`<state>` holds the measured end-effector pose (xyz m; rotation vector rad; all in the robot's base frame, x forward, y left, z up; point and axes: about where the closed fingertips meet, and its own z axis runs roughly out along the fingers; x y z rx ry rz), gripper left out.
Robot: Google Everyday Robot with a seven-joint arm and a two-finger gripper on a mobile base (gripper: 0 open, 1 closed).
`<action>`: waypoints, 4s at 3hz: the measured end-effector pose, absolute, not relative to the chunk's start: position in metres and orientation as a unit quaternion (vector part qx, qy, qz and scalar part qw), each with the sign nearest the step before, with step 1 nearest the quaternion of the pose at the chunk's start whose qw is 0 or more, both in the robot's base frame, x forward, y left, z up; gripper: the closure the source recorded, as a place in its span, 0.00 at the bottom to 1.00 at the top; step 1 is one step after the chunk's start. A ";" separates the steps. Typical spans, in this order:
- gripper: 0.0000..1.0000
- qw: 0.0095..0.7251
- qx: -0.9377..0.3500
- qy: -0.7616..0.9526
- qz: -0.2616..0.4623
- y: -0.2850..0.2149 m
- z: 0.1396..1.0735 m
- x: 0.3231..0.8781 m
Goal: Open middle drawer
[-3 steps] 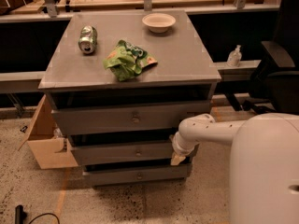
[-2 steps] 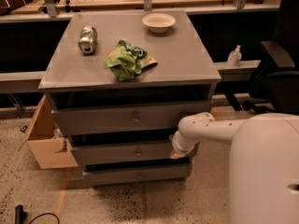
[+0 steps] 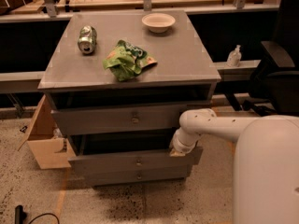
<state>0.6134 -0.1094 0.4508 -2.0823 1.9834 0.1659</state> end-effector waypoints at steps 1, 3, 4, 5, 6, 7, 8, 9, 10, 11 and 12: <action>1.00 0.122 -0.716 0.681 0.094 -0.102 0.458 0.604; 0.53 0.120 -0.716 0.680 0.103 -0.100 0.460 0.601; 0.28 0.120 -0.716 0.680 0.103 -0.100 0.460 0.601; 0.30 0.113 -0.706 0.686 0.133 -0.101 0.482 0.592; 0.52 0.108 -0.691 0.697 0.154 -0.102 0.505 0.582; 0.83 0.113 -0.672 0.716 0.150 -0.107 0.523 0.575; 1.00 0.131 -0.660 0.728 0.132 -0.109 0.525 0.584; 1.00 0.145 -0.651 0.740 0.094 -0.113 0.519 0.603; 1.00 0.152 -0.649 0.743 0.059 -0.114 0.507 0.620; 1.00 0.158 -0.653 0.740 0.034 -0.111 0.493 0.629; 1.00 0.165 -0.666 0.727 0.013 -0.105 0.476 0.634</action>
Offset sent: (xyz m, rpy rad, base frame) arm -0.0587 0.0259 0.0839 0.2017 0.3668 0.0582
